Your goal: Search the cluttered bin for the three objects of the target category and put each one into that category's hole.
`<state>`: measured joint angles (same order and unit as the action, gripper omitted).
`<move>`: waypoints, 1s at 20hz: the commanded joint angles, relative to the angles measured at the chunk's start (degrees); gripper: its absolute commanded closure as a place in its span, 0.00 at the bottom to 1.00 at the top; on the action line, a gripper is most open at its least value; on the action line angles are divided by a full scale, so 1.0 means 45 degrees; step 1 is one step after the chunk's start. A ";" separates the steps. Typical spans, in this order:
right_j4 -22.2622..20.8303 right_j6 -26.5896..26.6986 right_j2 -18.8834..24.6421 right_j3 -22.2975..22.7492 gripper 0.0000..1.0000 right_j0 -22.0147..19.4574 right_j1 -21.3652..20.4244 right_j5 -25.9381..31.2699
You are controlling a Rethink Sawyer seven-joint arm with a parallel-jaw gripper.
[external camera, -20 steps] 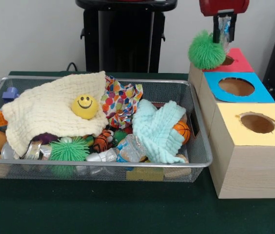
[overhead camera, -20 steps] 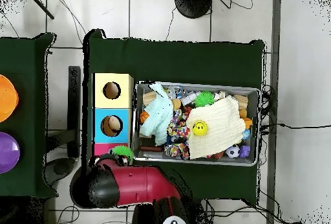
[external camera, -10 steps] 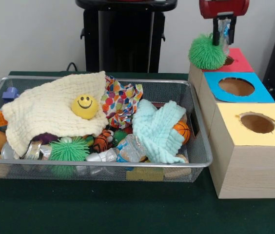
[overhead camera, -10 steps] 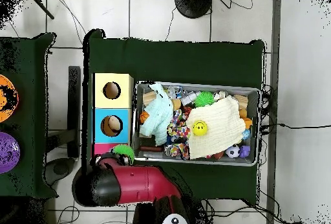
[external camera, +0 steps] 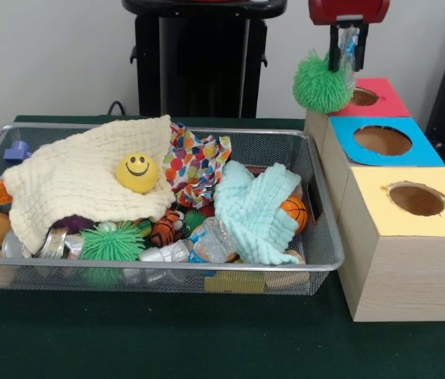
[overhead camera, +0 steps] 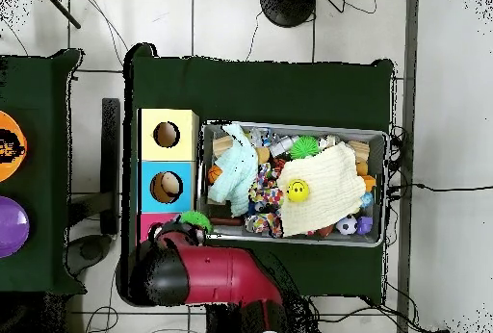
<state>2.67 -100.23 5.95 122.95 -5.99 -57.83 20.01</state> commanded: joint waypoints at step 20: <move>-0.0331 -0.0508 0.0137 -0.0686 1.00 -0.1612 -0.1253 0.1513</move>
<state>1.54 -100.23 2.64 120.17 -10.92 -66.10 28.94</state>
